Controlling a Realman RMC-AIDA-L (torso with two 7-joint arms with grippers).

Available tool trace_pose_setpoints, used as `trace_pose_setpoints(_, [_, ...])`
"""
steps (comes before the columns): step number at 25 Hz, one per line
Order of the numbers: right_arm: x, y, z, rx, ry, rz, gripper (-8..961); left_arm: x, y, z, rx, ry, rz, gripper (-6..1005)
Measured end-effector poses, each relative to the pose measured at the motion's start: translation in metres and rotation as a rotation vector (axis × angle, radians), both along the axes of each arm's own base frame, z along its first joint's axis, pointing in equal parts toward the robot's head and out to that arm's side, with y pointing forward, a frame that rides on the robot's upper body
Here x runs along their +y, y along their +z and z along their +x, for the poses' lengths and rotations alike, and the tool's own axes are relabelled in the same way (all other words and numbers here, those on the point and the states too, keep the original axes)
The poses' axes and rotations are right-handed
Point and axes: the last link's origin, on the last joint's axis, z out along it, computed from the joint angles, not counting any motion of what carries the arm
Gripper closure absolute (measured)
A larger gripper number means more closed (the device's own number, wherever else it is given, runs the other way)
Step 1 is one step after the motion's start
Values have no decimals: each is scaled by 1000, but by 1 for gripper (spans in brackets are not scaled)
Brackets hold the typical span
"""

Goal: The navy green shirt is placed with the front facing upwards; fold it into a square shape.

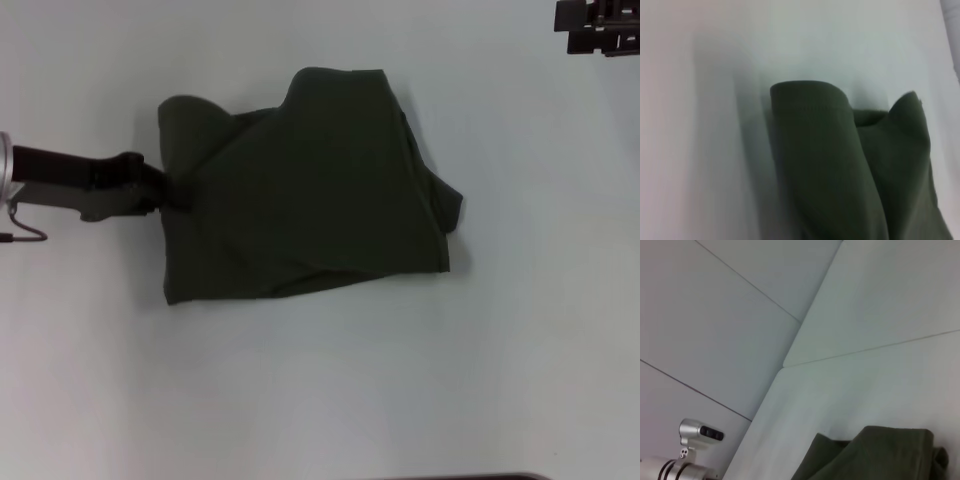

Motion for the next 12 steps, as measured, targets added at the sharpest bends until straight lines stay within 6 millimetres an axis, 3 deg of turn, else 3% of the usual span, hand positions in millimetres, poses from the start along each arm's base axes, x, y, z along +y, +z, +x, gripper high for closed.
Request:
trace_pose_setpoints(6, [2, 1, -2, -6, 9, -2, 53, -6, 9, -13, 23, 8, 20, 799])
trace_pose_setpoints(9, [3, 1, -3, -6, 10, -3, 53, -1, 33, -21, 27, 22, 99, 770])
trace_pose_setpoints(12, [4, 0, -4, -7, 9, -5, 53, 4, 53, -23, -23, 51, 173, 652])
